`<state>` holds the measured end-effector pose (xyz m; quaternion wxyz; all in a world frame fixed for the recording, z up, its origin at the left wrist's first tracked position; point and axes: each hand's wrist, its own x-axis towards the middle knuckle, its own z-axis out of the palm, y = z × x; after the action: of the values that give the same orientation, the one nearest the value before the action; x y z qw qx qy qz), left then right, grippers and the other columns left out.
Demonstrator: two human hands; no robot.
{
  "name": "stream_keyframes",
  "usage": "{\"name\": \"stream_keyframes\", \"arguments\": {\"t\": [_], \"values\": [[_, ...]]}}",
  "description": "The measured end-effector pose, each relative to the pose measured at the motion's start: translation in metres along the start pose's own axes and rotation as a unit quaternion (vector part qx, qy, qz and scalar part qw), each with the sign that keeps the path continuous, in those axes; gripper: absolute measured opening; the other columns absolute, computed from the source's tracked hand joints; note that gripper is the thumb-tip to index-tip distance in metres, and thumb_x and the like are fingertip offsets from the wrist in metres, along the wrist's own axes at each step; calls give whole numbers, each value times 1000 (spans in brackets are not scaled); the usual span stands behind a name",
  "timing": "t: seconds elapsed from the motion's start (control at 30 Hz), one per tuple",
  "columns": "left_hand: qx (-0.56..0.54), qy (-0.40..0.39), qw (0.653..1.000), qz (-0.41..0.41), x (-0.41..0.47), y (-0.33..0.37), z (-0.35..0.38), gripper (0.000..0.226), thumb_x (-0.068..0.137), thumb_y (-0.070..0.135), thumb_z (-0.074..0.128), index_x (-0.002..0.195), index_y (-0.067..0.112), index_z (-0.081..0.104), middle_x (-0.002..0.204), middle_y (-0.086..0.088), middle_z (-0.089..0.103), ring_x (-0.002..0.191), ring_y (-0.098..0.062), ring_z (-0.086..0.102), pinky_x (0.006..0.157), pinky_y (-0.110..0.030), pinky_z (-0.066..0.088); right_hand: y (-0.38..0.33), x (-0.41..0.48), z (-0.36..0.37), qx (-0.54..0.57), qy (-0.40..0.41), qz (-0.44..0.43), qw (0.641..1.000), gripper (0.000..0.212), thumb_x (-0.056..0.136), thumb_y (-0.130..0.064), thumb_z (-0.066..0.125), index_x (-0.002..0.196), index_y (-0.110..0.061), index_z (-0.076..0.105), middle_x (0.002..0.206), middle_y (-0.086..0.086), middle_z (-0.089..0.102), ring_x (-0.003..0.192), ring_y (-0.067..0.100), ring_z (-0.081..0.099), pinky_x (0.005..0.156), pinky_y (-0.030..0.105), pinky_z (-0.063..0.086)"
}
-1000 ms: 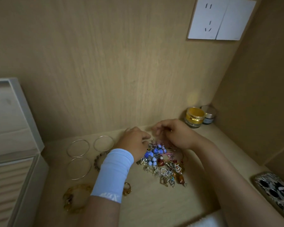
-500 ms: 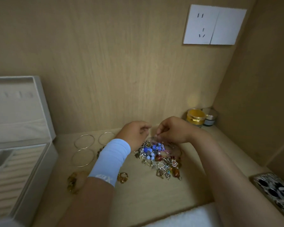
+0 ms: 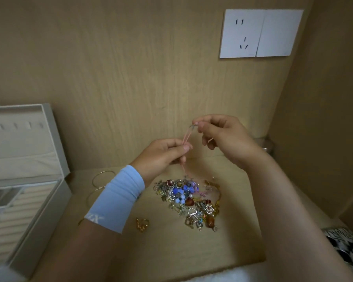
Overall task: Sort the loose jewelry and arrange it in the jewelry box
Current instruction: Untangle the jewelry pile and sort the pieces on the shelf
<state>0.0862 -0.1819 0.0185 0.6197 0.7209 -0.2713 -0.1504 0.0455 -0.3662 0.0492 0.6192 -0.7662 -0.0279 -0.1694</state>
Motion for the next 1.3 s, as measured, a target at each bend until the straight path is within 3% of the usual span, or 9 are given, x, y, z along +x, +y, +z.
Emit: {"name": "stream_keyframes", "arguments": {"t": [0.33, 0.47, 0.6, 0.67, 0.77, 0.93, 1.03, 1.13, 1.3], "values": [[-120, -24, 992, -12, -5, 17, -8, 18, 99, 15, 49, 91, 9, 64, 74, -1, 66, 73, -19, 64, 75, -31, 56, 7, 4, -9, 95, 147, 62, 983, 29, 95, -5, 45, 90, -15, 71, 68, -1, 53, 48, 15, 46, 46, 23, 37], [-234, -26, 972, 4, -6, 28, -4, 15, 96, 13, 50, 97, 6, 63, 82, -5, 70, 78, -21, 70, 81, -37, 60, 13, -2, -8, -131, 0, 85, 988, 36, 91, -6, 46, 69, -18, 72, 56, -5, 49, 52, 17, 41, 50, 25, 32], [-282, -14, 959, 16, -5, 33, 3, 17, 100, 9, 47, 104, 4, 62, 89, -7, 73, 85, -21, 72, 79, -33, 60, 10, -14, 0, -90, -220, 118, 964, 24, 74, -16, 55, 81, -22, 76, 77, 14, 43, 66, 22, 41, 63, 33, 39], [-296, -10, 955, 22, -4, 35, 5, 16, 99, 9, 49, 103, 5, 63, 89, -7, 73, 86, -21, 73, 77, -32, 60, 8, -18, 3, -86, -258, 108, 956, 22, 77, -23, 64, 93, -16, 77, 78, 22, 50, 70, 24, 42, 65, 31, 41], [-273, 3, 961, 41, -6, 38, 5, 14, 98, 9, 52, 102, 6, 65, 89, -7, 73, 86, -21, 72, 78, -32, 60, 5, -18, 4, -112, -234, 92, 961, 17, 89, -27, 74, 89, -10, 78, 73, 12, 63, 66, 22, 46, 63, 30, 43], [-165, 24, 986, 15, -1, 21, -5, 21, 100, 9, 51, 117, 8, 63, 112, -8, 70, 107, -22, 67, 92, -40, 56, -5, -17, -4, -69, -206, 82, 973, 25, 101, -21, 56, 88, -9, 74, 69, 7, 58, 57, 16, 48, 55, 26, 40], [-81, -32, 995, -39, -2, 5, -4, 32, 99, 7, 52, 130, 11, 58, 124, -7, 68, 117, -23, 64, 104, -46, 48, -8, -17, -4, -22, -173, 69, 982, 30, 104, -17, 48, 85, -9, 70, 68, 7, 61, 52, 17, 48, 50, 25, 38], [-38, -130, 989, -56, -7, -4, 2, 21, 96, 22, 58, 113, 16, 69, 113, -10, 73, 108, -26, 67, 103, -43, 48, -7, -15, -3, -16, -141, 68, 988, 32, 105, -17, 46, 83, -9, 67, 68, 8, 62, 50, 18, 49, 48, 26, 36], [-32, -139, 989, -45, -7, -10, -7, 18, 100, 10, 53, 108, 12, 69, 87, 0, 73, 83, -20, 64, 81, -31, 53, -6, -12, 1, -12, -61, 78, 995, 35, 107, -23, 44, 78, -12, 61, 62, 4, 58, 46, 19, 45, 44, 24, 31]]}}
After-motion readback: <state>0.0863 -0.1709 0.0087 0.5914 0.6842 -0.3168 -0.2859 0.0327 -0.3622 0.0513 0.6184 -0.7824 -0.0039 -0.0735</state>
